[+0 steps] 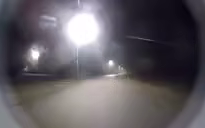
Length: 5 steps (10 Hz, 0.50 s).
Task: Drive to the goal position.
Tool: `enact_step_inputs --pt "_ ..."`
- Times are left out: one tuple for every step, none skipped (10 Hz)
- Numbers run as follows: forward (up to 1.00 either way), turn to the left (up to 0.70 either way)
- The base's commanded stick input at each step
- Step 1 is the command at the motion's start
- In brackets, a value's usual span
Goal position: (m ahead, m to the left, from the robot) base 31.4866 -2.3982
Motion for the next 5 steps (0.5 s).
enact_step_inputs --pt "1.00 0.04" --pt "1.00 0.04" --pt "1.00 0.04" --pt "1.00 0.04" --pt "1.00 0.04"
